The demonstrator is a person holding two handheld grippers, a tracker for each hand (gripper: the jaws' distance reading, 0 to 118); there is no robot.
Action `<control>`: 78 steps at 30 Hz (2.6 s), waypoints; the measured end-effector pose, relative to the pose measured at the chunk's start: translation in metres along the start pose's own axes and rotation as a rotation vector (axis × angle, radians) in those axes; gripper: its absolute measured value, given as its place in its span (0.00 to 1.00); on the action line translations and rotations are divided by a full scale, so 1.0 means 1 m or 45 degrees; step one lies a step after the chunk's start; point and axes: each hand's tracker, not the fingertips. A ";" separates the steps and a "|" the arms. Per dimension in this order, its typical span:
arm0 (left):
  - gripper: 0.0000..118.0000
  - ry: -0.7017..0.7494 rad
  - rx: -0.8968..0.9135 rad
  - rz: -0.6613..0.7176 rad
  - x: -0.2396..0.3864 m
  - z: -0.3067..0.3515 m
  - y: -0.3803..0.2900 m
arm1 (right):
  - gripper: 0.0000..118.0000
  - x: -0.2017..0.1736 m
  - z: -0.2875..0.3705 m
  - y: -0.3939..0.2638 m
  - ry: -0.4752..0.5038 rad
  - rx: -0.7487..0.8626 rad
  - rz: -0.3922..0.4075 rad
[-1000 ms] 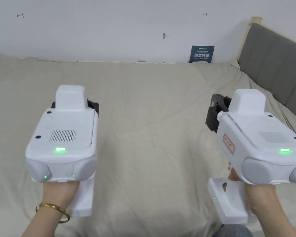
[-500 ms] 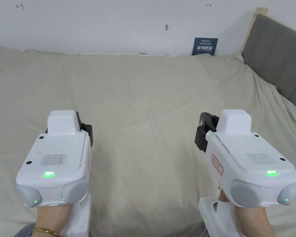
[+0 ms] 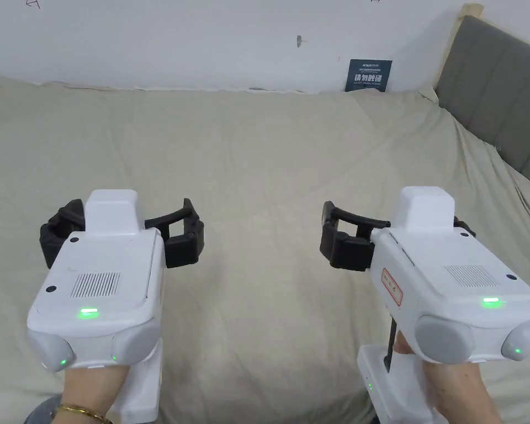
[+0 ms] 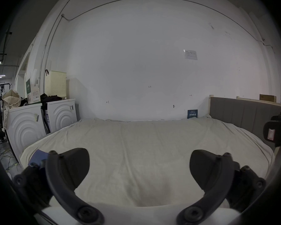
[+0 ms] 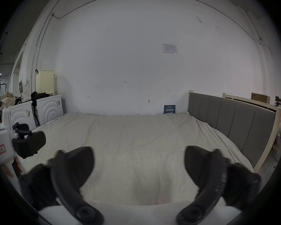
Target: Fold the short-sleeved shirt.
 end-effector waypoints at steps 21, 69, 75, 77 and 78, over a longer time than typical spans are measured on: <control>1.00 0.008 -0.009 -0.015 0.001 -0.003 -0.002 | 1.00 0.000 0.003 -0.001 -0.009 0.006 -0.011; 1.00 -0.008 -0.019 0.004 0.002 -0.001 -0.001 | 1.00 -0.004 0.005 -0.001 -0.016 0.019 -0.009; 1.00 -0.001 -0.239 0.074 0.006 0.000 0.003 | 1.00 0.011 -0.006 0.021 -0.013 -0.462 -0.277; 1.00 -0.041 -0.346 0.099 0.010 0.005 -0.007 | 1.00 0.013 -0.004 0.019 0.029 -0.604 -0.343; 1.00 -0.052 -0.391 0.115 0.012 0.008 -0.014 | 1.00 0.014 -0.003 0.019 0.053 -0.671 -0.345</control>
